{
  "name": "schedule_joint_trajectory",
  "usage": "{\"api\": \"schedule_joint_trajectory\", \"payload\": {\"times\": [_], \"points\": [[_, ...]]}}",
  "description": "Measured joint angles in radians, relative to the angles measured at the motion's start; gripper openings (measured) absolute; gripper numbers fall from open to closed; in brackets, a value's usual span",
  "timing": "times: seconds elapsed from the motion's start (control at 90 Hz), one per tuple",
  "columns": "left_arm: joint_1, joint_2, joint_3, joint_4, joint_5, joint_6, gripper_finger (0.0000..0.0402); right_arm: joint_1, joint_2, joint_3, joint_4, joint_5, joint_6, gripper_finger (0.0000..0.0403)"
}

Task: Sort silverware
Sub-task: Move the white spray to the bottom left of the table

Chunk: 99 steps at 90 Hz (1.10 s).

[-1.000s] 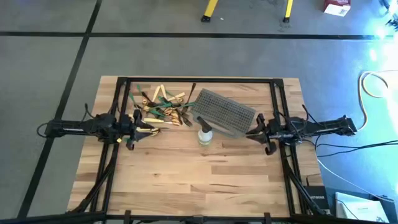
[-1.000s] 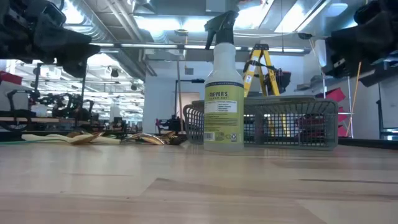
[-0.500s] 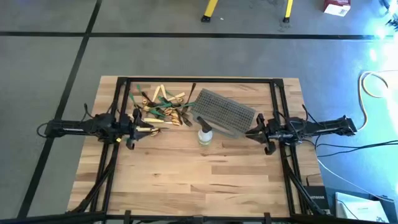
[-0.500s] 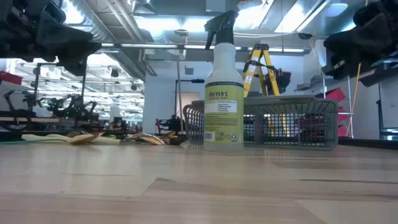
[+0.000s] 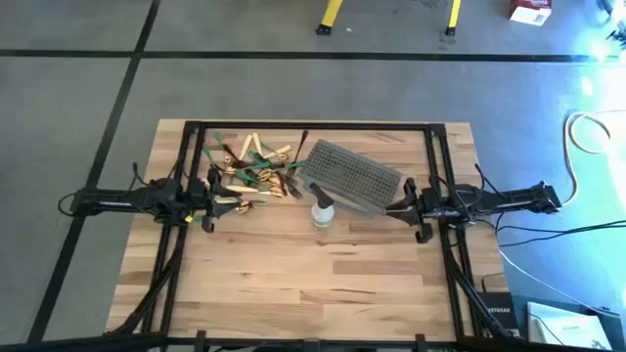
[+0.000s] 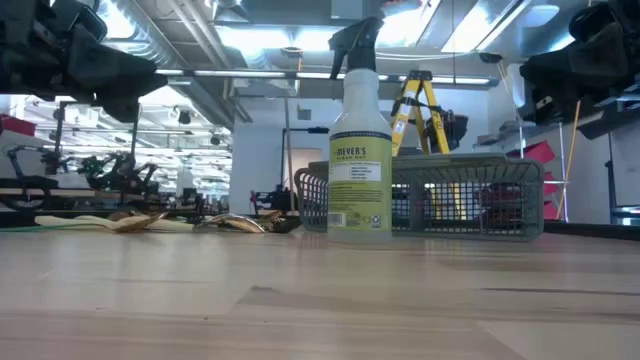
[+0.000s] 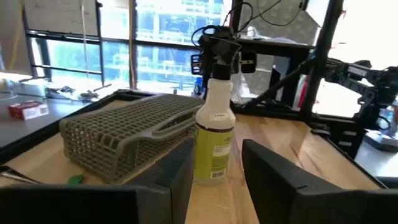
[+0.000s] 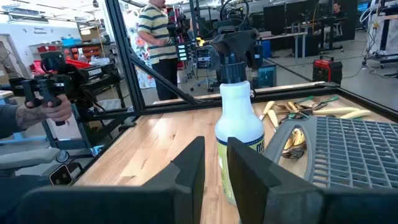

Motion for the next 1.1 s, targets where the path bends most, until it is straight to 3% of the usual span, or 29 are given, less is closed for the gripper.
{"api": "schedule_joint_trajectory", "payload": {"times": [0.344,0.722,0.944,1.1], "points": [[0.000,0.000,0.000,0.006,-0.035,-0.045,0.0127,0.000,0.000,0.000,0.000,0.007,-0.001,0.0053],[0.000,0.026,0.004,0.089,-0.195,0.031,0.0213,0.000,0.000,0.000,-0.011,0.026,-0.002,0.0053],[0.000,0.161,0.054,0.312,-0.204,0.091,0.0229,0.000,0.000,0.000,-0.029,0.036,-0.025,0.0053],[0.000,0.327,0.189,0.352,-0.191,0.145,0.0230,0.000,0.000,0.000,-0.031,0.036,-0.026,0.0053]]}}
